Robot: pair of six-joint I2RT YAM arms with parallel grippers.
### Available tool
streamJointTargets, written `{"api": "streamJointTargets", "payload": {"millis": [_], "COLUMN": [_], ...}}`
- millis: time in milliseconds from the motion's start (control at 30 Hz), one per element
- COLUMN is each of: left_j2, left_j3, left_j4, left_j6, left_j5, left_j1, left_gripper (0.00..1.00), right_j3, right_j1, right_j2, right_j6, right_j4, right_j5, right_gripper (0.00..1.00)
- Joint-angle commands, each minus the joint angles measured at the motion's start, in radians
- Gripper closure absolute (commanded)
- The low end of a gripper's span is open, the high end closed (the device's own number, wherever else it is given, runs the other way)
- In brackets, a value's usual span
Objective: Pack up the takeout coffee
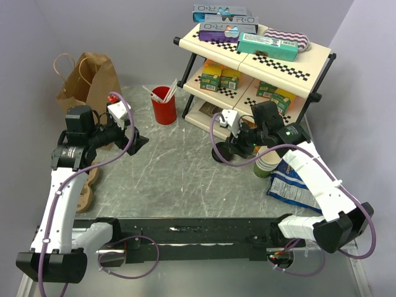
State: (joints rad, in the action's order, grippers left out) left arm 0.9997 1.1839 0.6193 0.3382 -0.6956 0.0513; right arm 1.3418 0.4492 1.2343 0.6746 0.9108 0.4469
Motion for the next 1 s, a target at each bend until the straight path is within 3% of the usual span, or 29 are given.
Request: {"api": "streamJointTargets", "payload": {"millis": [0, 167, 333, 967], "left_j2": [-0.01, 0.036, 0.071, 0.099], "left_j3": [-0.007, -0.01, -0.023, -0.029], "left_j4": [-0.018, -0.087, -0.171, -0.205], "left_j6": [0.016, -0.03, -0.099, -0.117], "left_j5": [-0.045, -0.084, -0.119, -0.124], "left_j1": [0.004, 0.007, 0.009, 0.009], "left_gripper": [0.03, 0.03, 0.02, 0.02], "right_j3": [0.048, -0.013, -0.066, -0.122], "right_j1": [-0.023, -0.127, -0.213, -0.259], "right_j2": [-0.021, -0.03, -0.029, 0.047], "right_j6": [-0.05, -0.082, -0.069, -0.049], "right_j4": [0.075, 0.181, 0.169, 0.183], "right_j5": [-0.184, -0.197, -0.197, -0.267], "right_gripper": [0.47, 0.51, 0.55, 0.61]}}
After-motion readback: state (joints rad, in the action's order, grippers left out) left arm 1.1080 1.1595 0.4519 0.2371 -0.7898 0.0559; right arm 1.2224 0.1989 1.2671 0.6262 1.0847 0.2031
